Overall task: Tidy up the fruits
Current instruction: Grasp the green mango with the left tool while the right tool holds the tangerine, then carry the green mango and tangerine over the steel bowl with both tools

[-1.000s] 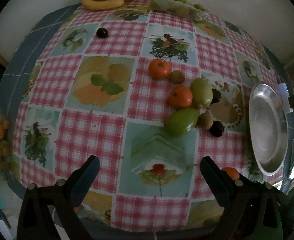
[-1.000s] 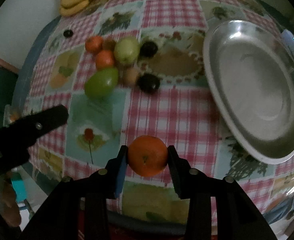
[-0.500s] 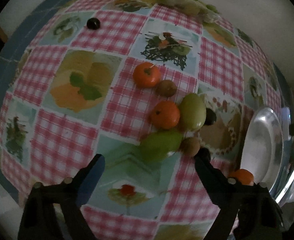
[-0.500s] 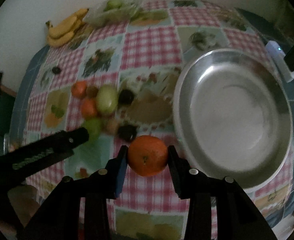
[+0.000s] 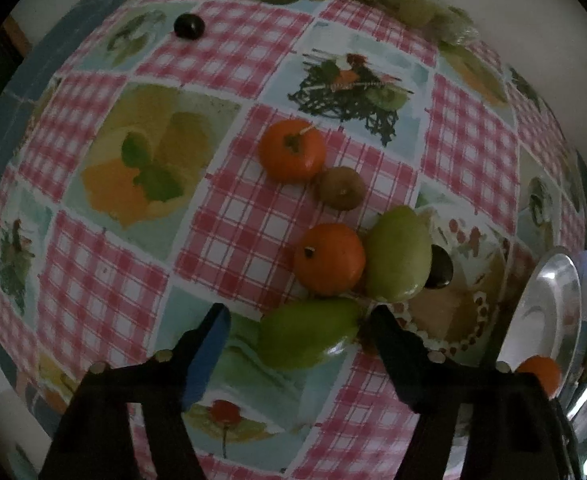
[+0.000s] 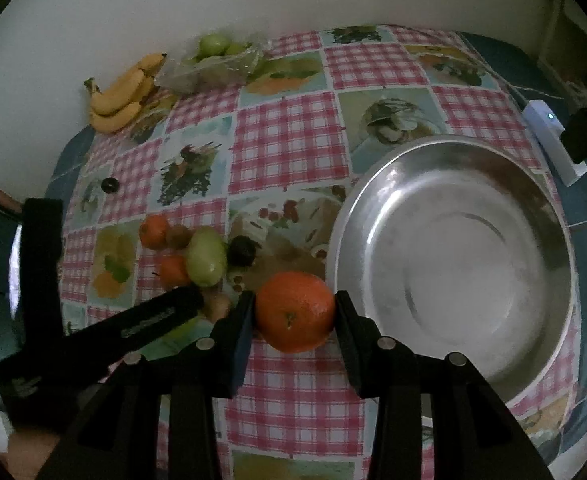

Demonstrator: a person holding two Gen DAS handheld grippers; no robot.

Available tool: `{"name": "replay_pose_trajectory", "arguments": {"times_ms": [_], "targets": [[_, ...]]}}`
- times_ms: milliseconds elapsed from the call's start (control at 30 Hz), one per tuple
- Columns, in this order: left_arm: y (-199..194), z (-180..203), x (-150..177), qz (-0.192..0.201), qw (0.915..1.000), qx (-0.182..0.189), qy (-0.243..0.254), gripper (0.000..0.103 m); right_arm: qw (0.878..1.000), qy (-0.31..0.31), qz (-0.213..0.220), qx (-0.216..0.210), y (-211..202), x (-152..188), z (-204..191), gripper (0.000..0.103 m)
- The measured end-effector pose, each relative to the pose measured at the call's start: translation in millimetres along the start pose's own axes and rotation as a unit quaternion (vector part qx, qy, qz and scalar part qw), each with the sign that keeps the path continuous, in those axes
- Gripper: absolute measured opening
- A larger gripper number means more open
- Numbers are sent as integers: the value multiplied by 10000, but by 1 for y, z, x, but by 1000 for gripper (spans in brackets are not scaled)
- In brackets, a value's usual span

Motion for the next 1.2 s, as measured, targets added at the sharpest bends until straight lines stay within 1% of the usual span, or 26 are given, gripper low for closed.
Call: {"name": "replay_pose_trajectory", "arguments": {"times_ms": [67, 100, 133, 233, 500, 700, 767, 800, 833, 900, 1000, 1033, 1100, 1200], "targets": [[2, 1, -1, 13, 10000, -21, -7, 72, 10000, -30, 5, 2, 1, 0, -1, 41], [2, 1, -1, 35, 10000, -39, -5, 70, 10000, -43, 2, -12, 1, 0, -2, 41], [2, 1, -1, 46, 10000, -46, -15, 65, 10000, -38, -2, -29, 2, 0, -2, 41], [3, 5, -2, 49, 10000, 36, -42, 57, 10000, -33, -6, 15, 4, 0, 0, 41], [0, 11, 5, 168, 9998, -40, 51, 56, 9999, 15, -83, -59, 8, 2, 1, 41], [-12, 6, 11, 274, 9996, -62, 21, 55, 9999, 18, -98, -130, 7, 3, 0, 41], [-18, 4, 11, 341, 9994, -30, 15, 50, 9998, 42, -119, -148, 8, 3, 1, 41], [-23, 4, 10, 414, 9991, -19, 39, 40, 9998, 56, -128, -160, 9, 3, 2, 41], [-28, 5, 9, 487, 9988, -65, 89, 34, 9997, 69, -136, -165, 9, 3, 2, 41], [-35, 4, 9, 536, 9983, -115, 178, 29, 9998, 88, -144, -136, 9, 4, 5, 41], [-35, 4, 10, 517, 9986, -50, 125, 29, 9997, 133, -199, -107, 13, 6, 9, 41], [-34, 3, 10, 516, 9985, -36, 159, 32, 9996, 148, -217, -109, 15, 7, 10, 41], [-30, 3, 13, 528, 9985, 8, 168, 32, 9995, 183, -239, -128, 16, 8, 13, 41], [-28, 4, 9, 525, 9982, 43, 274, 34, 9995, 196, -216, -128, 15, 7, 14, 41]]}}
Point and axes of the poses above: each gripper's, at about its wrist camera, not at the fingertips, and y roughly the way its jaws point, z to its right, x to its underside, the point moved 8 cm from there along y, roughly the way its jaws point, and after that the axes turned 1 degree about -z, right-handed, at the moved point
